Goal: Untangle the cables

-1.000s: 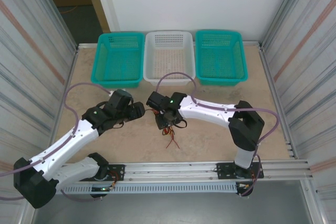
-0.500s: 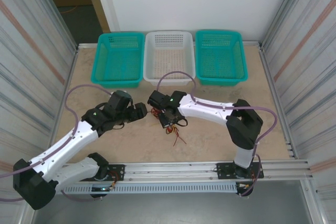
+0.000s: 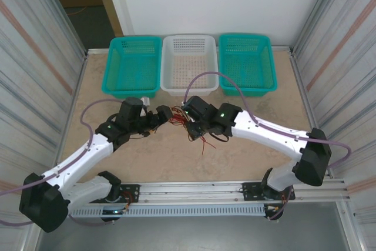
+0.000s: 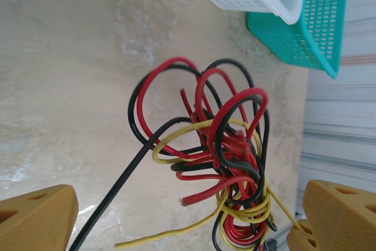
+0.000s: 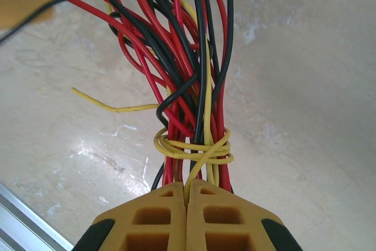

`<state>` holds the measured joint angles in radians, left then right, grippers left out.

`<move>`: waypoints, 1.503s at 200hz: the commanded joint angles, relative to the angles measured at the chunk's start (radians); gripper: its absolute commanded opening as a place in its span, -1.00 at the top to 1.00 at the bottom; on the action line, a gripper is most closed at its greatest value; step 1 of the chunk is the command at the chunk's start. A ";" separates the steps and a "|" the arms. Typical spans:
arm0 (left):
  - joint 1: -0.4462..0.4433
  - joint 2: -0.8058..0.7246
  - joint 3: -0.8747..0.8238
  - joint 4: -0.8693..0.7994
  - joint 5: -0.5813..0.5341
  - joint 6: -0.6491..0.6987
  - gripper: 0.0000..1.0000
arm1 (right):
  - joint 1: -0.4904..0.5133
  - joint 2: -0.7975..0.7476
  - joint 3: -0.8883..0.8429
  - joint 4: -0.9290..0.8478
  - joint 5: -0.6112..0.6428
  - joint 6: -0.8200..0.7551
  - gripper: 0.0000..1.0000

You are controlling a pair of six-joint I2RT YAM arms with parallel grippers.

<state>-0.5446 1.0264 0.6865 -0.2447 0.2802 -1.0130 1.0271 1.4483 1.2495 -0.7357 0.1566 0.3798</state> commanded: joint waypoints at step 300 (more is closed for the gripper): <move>0.035 0.107 -0.135 0.475 0.294 -0.124 0.51 | 0.010 -0.074 -0.007 0.168 -0.195 -0.056 1.00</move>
<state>-0.5114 1.1336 0.5476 0.1867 0.5407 -1.1343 1.0283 1.4021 1.2301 -0.6197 -0.0319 0.3458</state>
